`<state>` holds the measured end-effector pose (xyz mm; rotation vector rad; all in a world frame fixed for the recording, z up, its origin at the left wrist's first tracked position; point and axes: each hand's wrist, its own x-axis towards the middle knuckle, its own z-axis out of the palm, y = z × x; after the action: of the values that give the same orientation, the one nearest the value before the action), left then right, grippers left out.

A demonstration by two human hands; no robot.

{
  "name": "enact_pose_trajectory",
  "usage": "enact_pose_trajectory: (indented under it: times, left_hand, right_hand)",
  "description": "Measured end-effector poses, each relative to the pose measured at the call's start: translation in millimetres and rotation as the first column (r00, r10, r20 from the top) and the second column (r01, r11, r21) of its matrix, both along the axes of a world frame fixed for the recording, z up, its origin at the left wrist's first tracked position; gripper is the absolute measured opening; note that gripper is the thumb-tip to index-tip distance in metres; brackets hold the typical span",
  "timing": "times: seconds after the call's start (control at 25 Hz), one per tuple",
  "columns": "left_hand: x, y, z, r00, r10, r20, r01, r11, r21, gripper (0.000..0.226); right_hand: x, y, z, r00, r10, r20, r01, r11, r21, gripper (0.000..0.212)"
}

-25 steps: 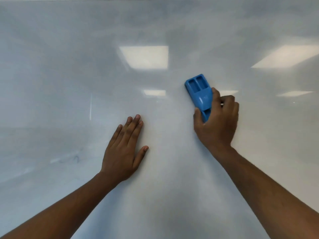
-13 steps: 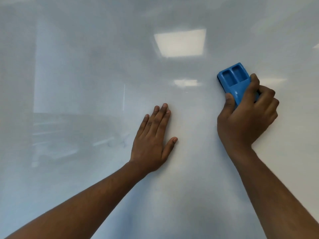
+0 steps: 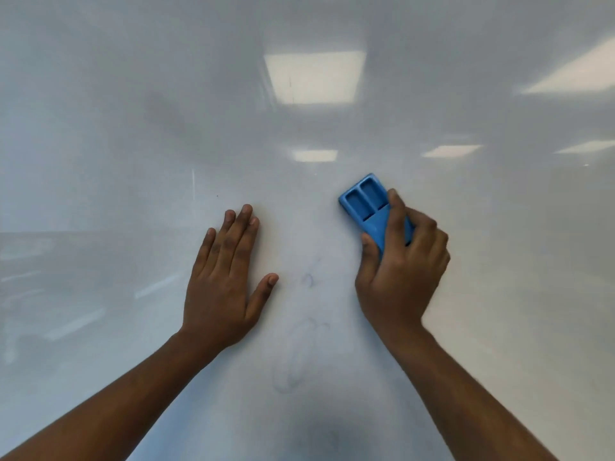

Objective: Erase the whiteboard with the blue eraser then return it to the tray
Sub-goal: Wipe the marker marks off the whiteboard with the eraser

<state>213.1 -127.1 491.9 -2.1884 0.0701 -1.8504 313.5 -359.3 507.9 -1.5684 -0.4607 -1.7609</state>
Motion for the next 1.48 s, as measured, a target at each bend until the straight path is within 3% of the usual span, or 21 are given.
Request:
enact_pose_trajectory:
  times: [0.24, 0.36, 0.48, 0.68, 0.76, 0.92, 1.12, 1.24, 1.32, 1.4, 1.48]
  left_hand:
    - [-15.7, 42.9, -36.2, 0.998, -0.024, -0.062, 0.03, 0.995, 0.093, 0.068]
    - [-25.9, 56.6, -51.3, 0.994, -0.003, -0.111, 0.018, 0.99, 0.137, 0.068]
    - [-33.1, 67.5, -59.9, 0.994, 0.033, -0.104, -0.024, 0.996, 0.086, 0.073]
    - [-30.5, 68.8, -67.1, 0.997, 0.056, -0.056, -0.056, 0.998, 0.008, 0.081]
    - [-29.6, 72.1, -68.0, 0.997, 0.059, -0.039, -0.059, 0.998, -0.002, 0.082]
    - [-28.9, 72.9, -68.8, 0.998, 0.045, -0.038, -0.045, 0.999, -0.007, 0.079]
    - [-29.2, 65.0, -74.3, 1.0, 0.017, -0.022, -0.019, 0.995, -0.097, 0.071]
    - [-27.7, 47.1, -91.8, 0.998, -0.028, -0.053, 0.021, 0.991, -0.134, 0.072]
    - [-25.3, 40.7, -100.3, 0.997, -0.036, -0.069, 0.029, 0.994, -0.102, 0.072]
    - [-23.6, 41.7, -101.3, 0.998, -0.029, -0.054, 0.025, 0.998, -0.065, 0.07]
    - [-21.8, 44.2, -102.6, 0.999, -0.019, -0.033, 0.018, 0.999, -0.036, 0.069]
  right_hand:
    - [-30.7, 81.7, -103.0, 0.995, 0.017, 0.097, 0.02, 0.931, -0.365, 0.056]
    - [-32.3, 63.1, -99.5, 0.984, 0.065, 0.165, 0.028, 0.862, -0.506, 0.053]
    - [-35.8, 49.7, -49.2, 0.99, 0.028, 0.136, 0.033, 0.903, -0.429, 0.054]
    - [-43.9, 61.2, 123.6, 1.0, 0.013, 0.017, -0.01, 0.979, -0.203, 0.059]
    - [-50.3, 76.6, 145.7, 1.0, -0.011, 0.018, 0.013, 0.985, -0.17, 0.059]
    - [-56.9, 89.0, 75.4, 0.979, -0.05, 0.195, 0.13, 0.899, -0.418, 0.061]
    - [-47.3, 70.6, -79.7, 0.986, -0.007, 0.169, 0.105, 0.811, -0.576, 0.059]
    - [-37.4, 34.1, -117.7, 0.973, 0.0, 0.231, 0.165, 0.699, -0.696, 0.057]
    - [-19.2, 3.6, -87.4, 0.979, -0.084, 0.188, 0.182, 0.779, -0.601, 0.057]
    - [-2.5, -21.6, -33.3, 0.984, -0.174, 0.049, 0.18, 0.927, -0.329, 0.061]
    - [2.2, -33.5, 15.2, 0.984, -0.152, -0.092, 0.146, 0.987, -0.068, 0.065]
